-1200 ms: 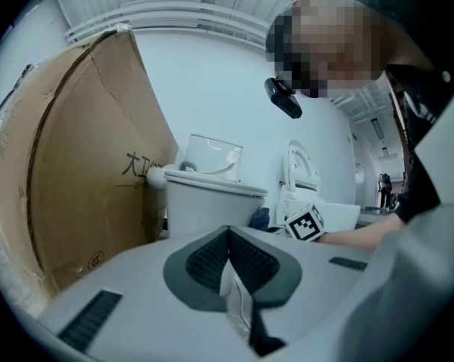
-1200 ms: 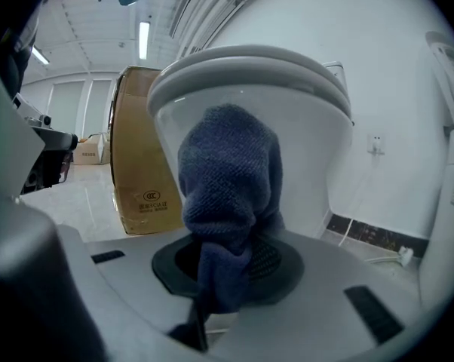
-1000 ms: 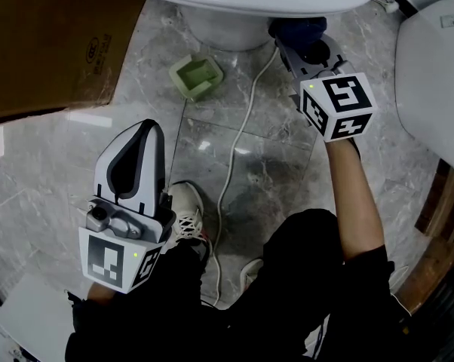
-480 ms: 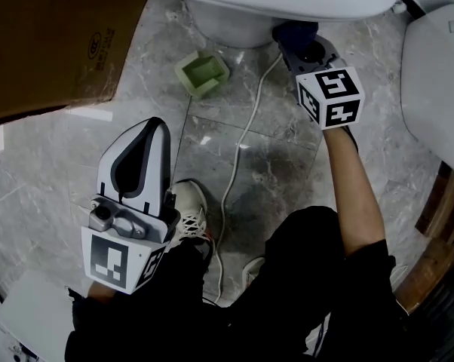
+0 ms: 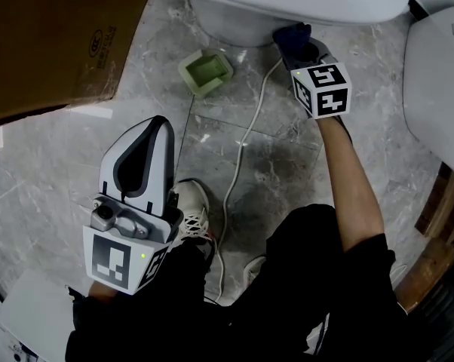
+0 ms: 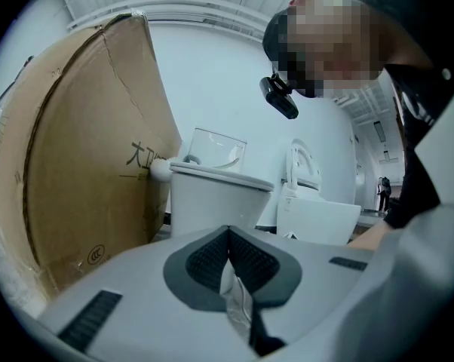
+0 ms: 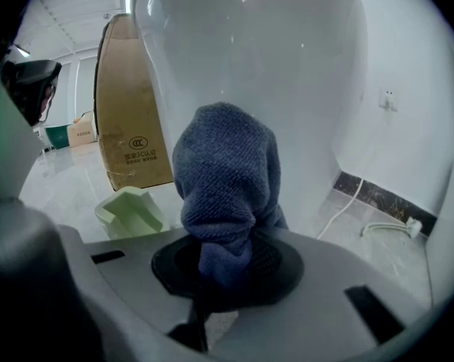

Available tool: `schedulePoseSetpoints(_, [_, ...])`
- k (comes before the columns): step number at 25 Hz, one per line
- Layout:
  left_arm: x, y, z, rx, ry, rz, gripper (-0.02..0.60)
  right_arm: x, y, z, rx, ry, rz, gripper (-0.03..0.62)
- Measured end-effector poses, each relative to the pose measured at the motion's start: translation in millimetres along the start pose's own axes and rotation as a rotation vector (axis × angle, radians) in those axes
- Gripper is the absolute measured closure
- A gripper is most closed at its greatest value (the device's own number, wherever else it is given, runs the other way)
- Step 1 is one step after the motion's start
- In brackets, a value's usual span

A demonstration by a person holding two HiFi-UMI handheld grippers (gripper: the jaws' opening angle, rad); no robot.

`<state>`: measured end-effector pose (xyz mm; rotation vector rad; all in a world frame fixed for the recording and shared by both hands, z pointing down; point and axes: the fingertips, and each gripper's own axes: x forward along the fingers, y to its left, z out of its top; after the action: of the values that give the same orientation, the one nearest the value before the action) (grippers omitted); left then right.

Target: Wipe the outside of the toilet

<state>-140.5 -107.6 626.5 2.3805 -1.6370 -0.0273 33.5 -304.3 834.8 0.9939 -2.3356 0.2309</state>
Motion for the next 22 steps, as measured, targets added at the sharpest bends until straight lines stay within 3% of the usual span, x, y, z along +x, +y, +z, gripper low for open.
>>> schedulePoseSetpoints(17, [0,15,-4,-0.019,0.009,0.013,0.583,48,2,-69,0.139,0.2,0.002,0.525])
schedulePoseSetpoints(22, [-1,16,-3,-0.02,0.009,0.016,0.583,57,1,-84,0.135,0.256,-0.004,0.525])
